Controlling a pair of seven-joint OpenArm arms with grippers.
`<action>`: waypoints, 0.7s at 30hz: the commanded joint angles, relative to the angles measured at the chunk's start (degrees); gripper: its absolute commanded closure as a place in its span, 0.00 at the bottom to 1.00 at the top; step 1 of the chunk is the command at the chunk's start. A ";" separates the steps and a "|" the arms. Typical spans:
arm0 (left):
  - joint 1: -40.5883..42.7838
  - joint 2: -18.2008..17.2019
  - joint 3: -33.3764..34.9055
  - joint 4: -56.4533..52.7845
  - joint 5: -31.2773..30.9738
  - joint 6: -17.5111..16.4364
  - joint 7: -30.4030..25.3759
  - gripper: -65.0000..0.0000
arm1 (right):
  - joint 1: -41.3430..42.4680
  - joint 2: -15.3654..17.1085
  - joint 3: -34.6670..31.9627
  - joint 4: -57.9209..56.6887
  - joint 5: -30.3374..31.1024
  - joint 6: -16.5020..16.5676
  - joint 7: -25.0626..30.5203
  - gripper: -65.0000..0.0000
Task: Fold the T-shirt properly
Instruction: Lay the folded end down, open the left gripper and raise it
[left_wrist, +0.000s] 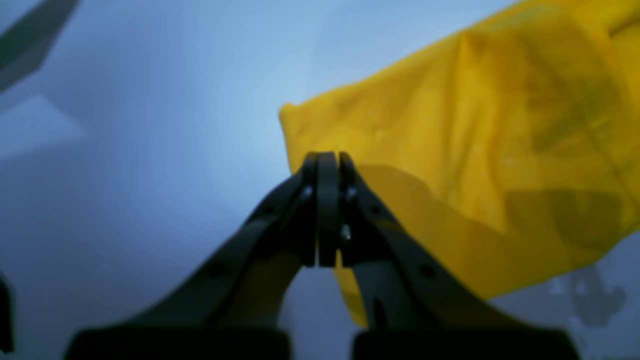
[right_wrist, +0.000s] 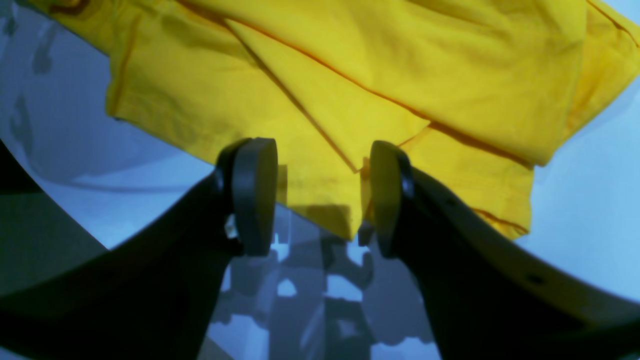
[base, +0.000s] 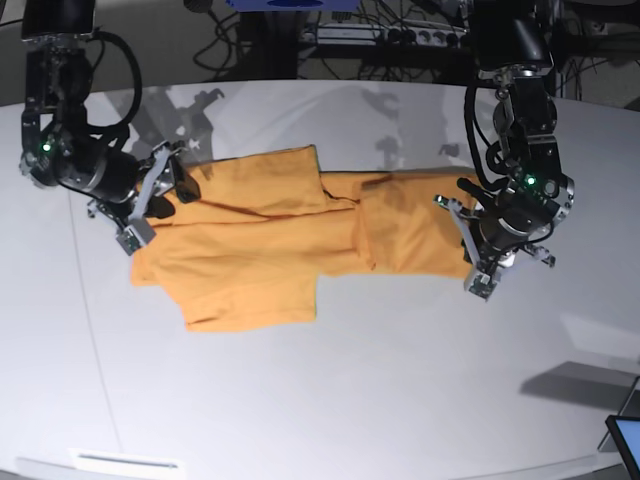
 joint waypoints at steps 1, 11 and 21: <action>-1.23 -0.58 -1.00 -0.02 0.12 0.01 -0.86 1.00 | 0.51 0.68 0.26 0.85 0.89 0.11 1.00 0.56; -2.90 -0.76 -3.20 -6.26 0.12 0.01 -1.74 1.00 | -0.28 0.68 0.26 0.93 0.89 0.11 1.26 0.56; -3.78 -0.50 -2.93 -9.51 0.12 0.01 -4.02 1.00 | -0.28 0.68 0.26 0.93 0.89 0.11 1.17 0.56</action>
